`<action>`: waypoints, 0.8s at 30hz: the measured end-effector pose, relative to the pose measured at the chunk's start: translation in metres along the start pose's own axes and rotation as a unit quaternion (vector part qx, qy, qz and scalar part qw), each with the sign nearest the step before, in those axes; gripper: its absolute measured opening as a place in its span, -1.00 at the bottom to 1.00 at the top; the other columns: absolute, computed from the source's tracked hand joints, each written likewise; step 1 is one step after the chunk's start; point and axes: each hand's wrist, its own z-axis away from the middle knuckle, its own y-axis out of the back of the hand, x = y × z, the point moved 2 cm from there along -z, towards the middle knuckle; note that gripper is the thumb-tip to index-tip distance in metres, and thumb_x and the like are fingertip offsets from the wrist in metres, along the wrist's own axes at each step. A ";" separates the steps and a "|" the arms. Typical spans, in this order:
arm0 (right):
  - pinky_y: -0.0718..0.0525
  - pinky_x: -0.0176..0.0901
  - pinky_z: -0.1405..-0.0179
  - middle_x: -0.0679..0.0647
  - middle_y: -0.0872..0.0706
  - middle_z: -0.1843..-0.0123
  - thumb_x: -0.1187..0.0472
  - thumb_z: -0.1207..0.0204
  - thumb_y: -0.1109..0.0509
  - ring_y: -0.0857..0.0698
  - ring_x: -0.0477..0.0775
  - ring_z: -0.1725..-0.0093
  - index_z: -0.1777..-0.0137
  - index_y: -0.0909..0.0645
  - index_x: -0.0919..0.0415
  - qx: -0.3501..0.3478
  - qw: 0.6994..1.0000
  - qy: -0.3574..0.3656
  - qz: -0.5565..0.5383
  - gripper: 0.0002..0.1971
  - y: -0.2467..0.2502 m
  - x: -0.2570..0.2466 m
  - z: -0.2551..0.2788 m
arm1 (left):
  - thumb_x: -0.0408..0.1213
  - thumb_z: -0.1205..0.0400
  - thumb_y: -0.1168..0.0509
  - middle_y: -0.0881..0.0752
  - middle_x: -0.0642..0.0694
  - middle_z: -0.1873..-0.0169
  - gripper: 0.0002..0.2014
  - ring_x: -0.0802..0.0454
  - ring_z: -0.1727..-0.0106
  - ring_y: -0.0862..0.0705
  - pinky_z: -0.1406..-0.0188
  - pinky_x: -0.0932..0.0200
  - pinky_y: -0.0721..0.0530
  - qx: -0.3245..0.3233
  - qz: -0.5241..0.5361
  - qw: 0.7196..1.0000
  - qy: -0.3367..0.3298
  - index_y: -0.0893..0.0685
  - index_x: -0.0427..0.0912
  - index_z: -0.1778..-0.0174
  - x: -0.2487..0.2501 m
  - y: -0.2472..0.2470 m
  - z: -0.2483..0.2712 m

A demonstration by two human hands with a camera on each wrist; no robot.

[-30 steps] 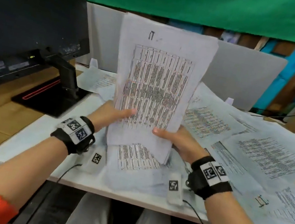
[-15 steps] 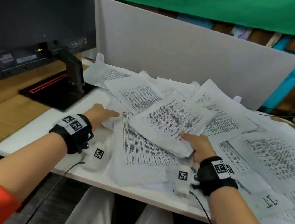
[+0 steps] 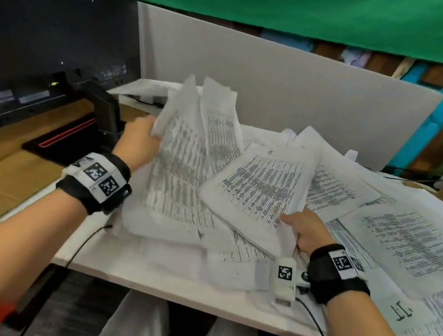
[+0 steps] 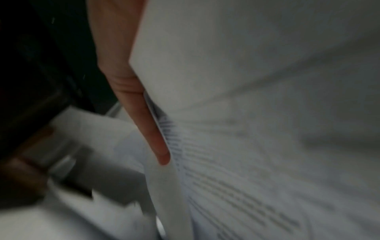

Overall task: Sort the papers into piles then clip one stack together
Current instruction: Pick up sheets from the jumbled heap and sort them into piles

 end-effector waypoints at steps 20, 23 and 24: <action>-0.78 -0.19 0.40 0.16 -0.78 -0.13 0.23 -0.72 -0.28 -0.81 0.06 0.14 -0.37 -0.58 0.36 -0.124 0.979 0.142 -0.079 -0.70 -0.049 -0.058 0.062 | -0.10 -0.66 -0.07 -0.48 -0.17 0.33 -0.68 -0.04 0.20 -0.43 0.16 0.06 -0.40 0.136 0.210 0.968 -0.013 -0.46 -0.07 0.41 0.013 0.041 -0.024; -0.82 -0.12 0.45 0.19 -0.69 -0.06 0.39 -0.69 -0.26 -0.76 0.14 0.13 -0.29 -0.50 0.42 -0.082 0.984 0.057 -0.147 -0.79 -0.018 -0.037 0.056 | -0.23 -0.64 -0.06 -0.60 -0.13 0.18 -0.76 -0.05 0.08 -0.53 0.07 0.05 -0.51 0.158 0.212 0.964 0.017 -0.64 -0.16 0.11 0.004 0.047 -0.026; -0.81 -0.13 0.50 0.23 -0.66 -0.09 0.44 -0.69 -0.24 -0.74 0.20 0.10 -0.29 -0.47 0.42 -0.067 0.983 0.031 -0.166 -0.79 -0.009 -0.029 0.052 | -0.32 -0.64 -0.05 -0.65 -0.15 0.01 -0.72 -0.03 -0.03 -0.58 -0.05 0.06 -0.58 0.171 0.212 0.962 0.023 -0.66 -0.21 -0.08 0.004 0.050 -0.024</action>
